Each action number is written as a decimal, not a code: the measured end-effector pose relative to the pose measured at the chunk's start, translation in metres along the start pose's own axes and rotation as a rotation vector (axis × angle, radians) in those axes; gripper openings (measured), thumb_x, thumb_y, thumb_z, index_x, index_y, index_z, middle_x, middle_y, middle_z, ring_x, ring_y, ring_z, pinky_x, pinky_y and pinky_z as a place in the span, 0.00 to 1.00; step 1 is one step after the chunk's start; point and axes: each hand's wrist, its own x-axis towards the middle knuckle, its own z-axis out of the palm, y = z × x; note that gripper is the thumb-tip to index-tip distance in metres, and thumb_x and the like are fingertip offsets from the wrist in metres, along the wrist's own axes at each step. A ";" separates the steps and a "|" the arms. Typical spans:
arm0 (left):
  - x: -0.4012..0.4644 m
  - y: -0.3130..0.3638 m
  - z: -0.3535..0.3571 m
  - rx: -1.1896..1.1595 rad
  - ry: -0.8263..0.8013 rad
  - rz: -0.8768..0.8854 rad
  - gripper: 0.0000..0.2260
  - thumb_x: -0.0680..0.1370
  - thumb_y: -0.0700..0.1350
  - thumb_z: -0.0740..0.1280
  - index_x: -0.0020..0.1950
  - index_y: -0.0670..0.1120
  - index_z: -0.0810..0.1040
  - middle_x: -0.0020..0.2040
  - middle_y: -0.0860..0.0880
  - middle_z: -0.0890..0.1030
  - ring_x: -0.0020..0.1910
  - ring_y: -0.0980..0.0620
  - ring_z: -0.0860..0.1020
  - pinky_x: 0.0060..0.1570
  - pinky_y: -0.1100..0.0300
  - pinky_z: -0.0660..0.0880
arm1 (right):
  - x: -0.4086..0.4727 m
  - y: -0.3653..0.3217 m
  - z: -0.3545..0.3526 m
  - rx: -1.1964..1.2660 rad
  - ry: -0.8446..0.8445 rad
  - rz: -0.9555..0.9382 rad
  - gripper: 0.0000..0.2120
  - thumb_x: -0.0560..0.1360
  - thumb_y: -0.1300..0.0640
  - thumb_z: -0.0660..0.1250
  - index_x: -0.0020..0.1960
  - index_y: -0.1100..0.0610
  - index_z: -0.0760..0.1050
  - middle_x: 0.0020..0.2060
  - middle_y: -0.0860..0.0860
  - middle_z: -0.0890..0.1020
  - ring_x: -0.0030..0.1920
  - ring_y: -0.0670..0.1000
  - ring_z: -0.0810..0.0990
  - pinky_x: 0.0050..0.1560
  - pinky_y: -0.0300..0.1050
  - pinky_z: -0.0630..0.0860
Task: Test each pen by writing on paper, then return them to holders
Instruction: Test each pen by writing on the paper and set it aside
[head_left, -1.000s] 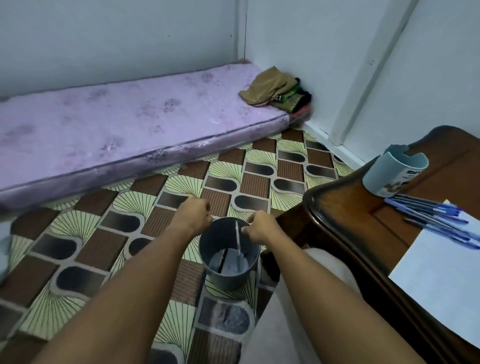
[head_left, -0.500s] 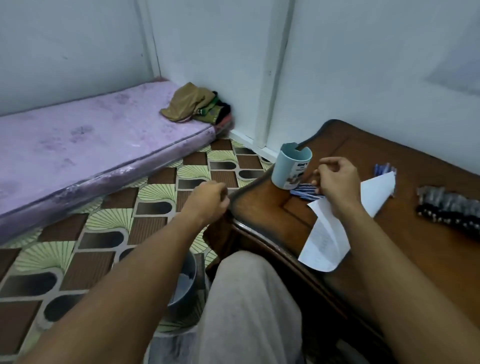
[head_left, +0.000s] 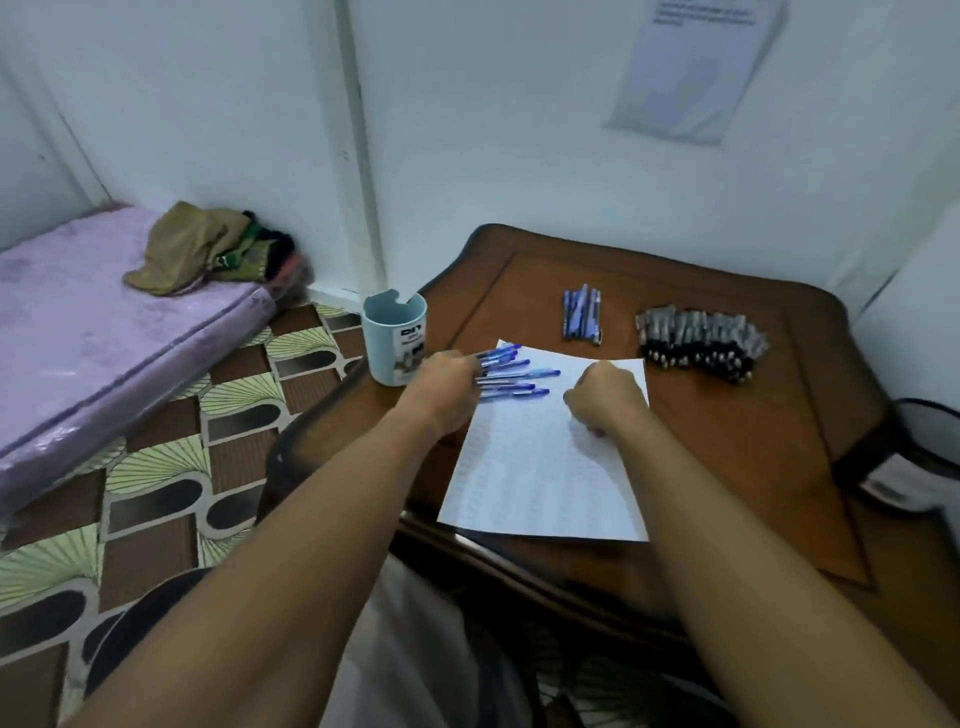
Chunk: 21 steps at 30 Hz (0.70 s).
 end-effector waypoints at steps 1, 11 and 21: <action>0.008 0.004 0.006 0.009 -0.006 0.004 0.11 0.80 0.39 0.61 0.58 0.40 0.81 0.55 0.41 0.80 0.53 0.42 0.77 0.52 0.53 0.75 | 0.001 0.010 0.000 0.004 -0.004 0.028 0.05 0.77 0.58 0.63 0.48 0.60 0.74 0.53 0.63 0.82 0.44 0.60 0.80 0.36 0.41 0.72; 0.064 0.007 0.037 0.206 0.009 -0.085 0.11 0.79 0.34 0.59 0.55 0.37 0.80 0.54 0.38 0.78 0.55 0.38 0.74 0.52 0.49 0.71 | -0.002 0.070 0.024 0.305 0.304 0.020 0.06 0.80 0.55 0.62 0.53 0.54 0.76 0.45 0.55 0.82 0.41 0.55 0.80 0.33 0.43 0.69; 0.082 0.007 0.045 0.254 -0.106 -0.234 0.10 0.80 0.36 0.60 0.54 0.36 0.80 0.55 0.36 0.79 0.55 0.37 0.76 0.53 0.45 0.74 | 0.001 0.080 0.037 0.406 0.341 0.013 0.05 0.80 0.53 0.62 0.53 0.51 0.76 0.38 0.47 0.81 0.38 0.52 0.80 0.36 0.47 0.76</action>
